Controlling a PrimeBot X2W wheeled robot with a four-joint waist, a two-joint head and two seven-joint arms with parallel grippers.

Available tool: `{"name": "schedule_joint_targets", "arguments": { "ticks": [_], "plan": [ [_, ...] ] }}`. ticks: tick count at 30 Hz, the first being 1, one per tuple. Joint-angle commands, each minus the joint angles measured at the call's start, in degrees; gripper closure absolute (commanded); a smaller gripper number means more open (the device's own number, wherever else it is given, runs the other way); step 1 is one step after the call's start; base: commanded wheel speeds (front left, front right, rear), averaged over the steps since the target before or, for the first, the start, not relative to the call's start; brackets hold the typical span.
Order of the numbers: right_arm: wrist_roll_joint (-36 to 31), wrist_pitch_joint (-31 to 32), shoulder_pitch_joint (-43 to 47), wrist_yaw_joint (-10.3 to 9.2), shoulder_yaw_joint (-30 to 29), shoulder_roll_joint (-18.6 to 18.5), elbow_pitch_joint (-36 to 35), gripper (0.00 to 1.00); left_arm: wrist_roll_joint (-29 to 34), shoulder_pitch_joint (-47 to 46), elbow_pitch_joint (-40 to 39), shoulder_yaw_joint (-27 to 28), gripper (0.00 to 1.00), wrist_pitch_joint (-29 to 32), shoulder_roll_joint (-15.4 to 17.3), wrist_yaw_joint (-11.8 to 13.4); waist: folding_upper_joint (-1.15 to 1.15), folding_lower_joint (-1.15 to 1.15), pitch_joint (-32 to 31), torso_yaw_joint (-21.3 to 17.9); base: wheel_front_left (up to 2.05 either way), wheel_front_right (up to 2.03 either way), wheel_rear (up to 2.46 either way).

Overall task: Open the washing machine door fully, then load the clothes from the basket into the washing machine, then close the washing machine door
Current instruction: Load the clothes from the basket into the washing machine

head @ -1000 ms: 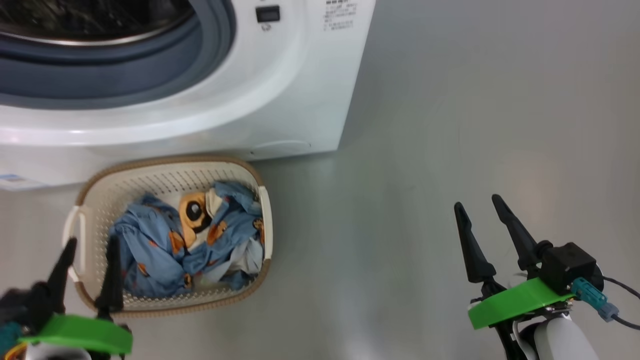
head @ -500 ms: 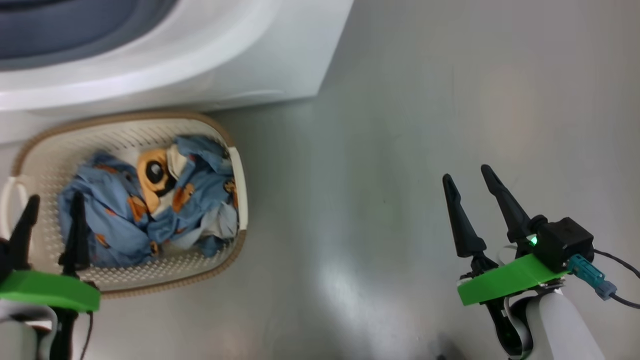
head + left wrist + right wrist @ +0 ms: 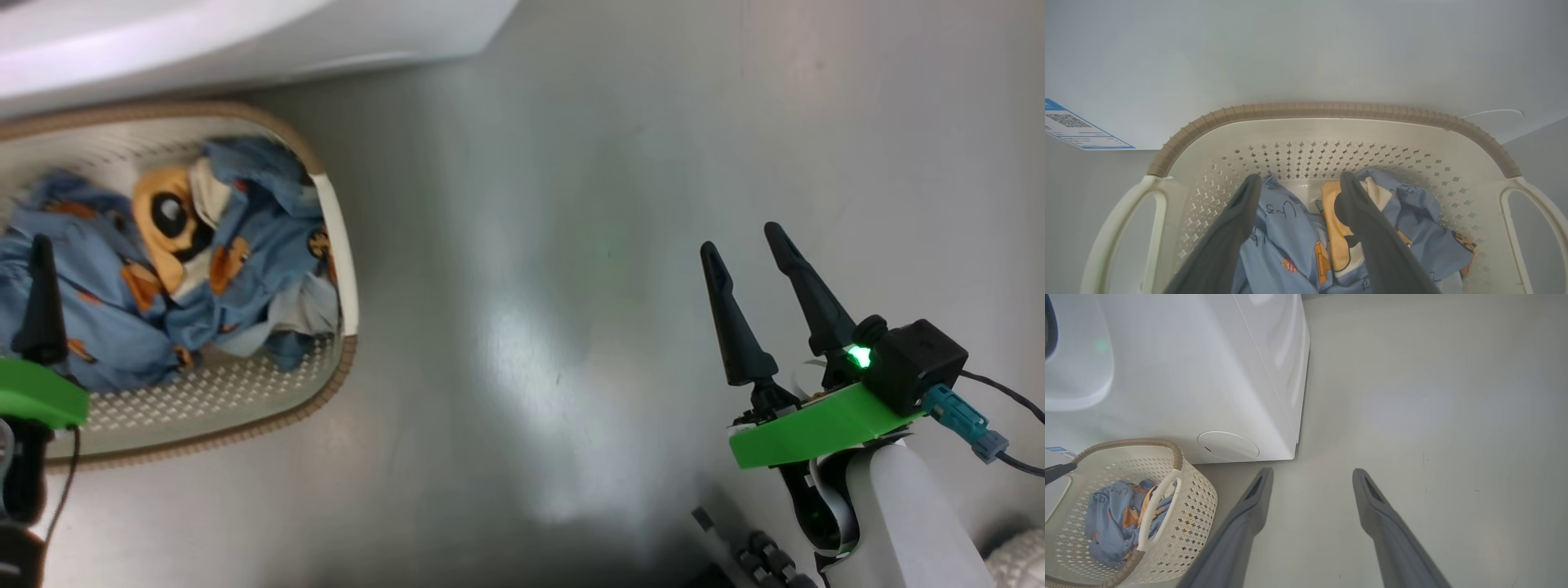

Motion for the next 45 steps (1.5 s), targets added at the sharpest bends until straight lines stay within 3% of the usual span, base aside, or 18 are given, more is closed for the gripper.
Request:
{"name": "schedule_joint_targets", "arguments": {
  "ticks": [1,12,25,35,36,37,38,39,45],
  "plan": [
    [0.6,-0.7,1.0,0.10,1.7,0.0,-1.3,0.00,0.0,-1.1,1.9,0.6,0.00,-0.1,3.5,-0.1,0.00,0.00,4.1,-1.5,0.00,0.00,0.00],
    [2.3,-0.7,1.1,0.10,3.7,0.0,-2.3,0.00,-0.5,-10.6,17.2,-0.3,0.00,5.1,4.5,1.8,0.00,0.00,7.5,-3.6,0.00,0.00,0.00],
    [5.2,-0.7,1.5,0.10,5.5,0.0,-2.0,0.00,-1.4,-15.1,25.5,0.3,0.00,9.6,6.4,5.4,0.00,0.00,8.8,-5.7,0.00,0.00,0.00],
    [6.5,-0.7,1.6,0.10,6.7,0.0,-2.6,0.00,2.4,-19.5,29.6,-4.4,0.00,13.8,7.8,6.8,0.00,0.00,9.3,-7.2,0.00,0.00,0.00],
    [6.6,-0.7,1.7,0.10,6.8,0.0,-2.6,0.00,2.7,-19.9,30.0,-4.9,0.20,14.3,7.8,7.0,0.00,0.00,9.3,-7.4,0.00,0.00,0.00],
    [6.7,-0.7,1.7,0.10,6.8,0.0,-2.6,0.00,3.3,-20.3,30.4,-5.5,0.52,14.8,7.9,7.0,0.00,0.00,9.3,-7.5,0.00,0.00,0.00],
    [6.9,-0.7,1.8,0.10,6.8,0.0,-2.6,0.00,3.7,-20.5,30.9,-6.1,0.95,15.3,7.9,7.0,0.00,0.00,9.3,-7.6,0.00,0.00,0.00],
    [7.0,-0.7,1.8,0.10,6.9,0.0,-2.6,0.00,4.0,-20.7,31.4,-6.5,1.00,15.8,8.0,6.9,0.00,0.00,9.2,-7.8,0.00,0.00,0.00],
    [7.3,-0.7,2.2,0.10,6.5,0.0,-2.9,0.00,6.0,-20.5,33.3,-9.5,1.00,16.6,8.0,6.1,0.00,0.00,8.2,-8.5,0.00,0.00,0.00]
  ]
}}
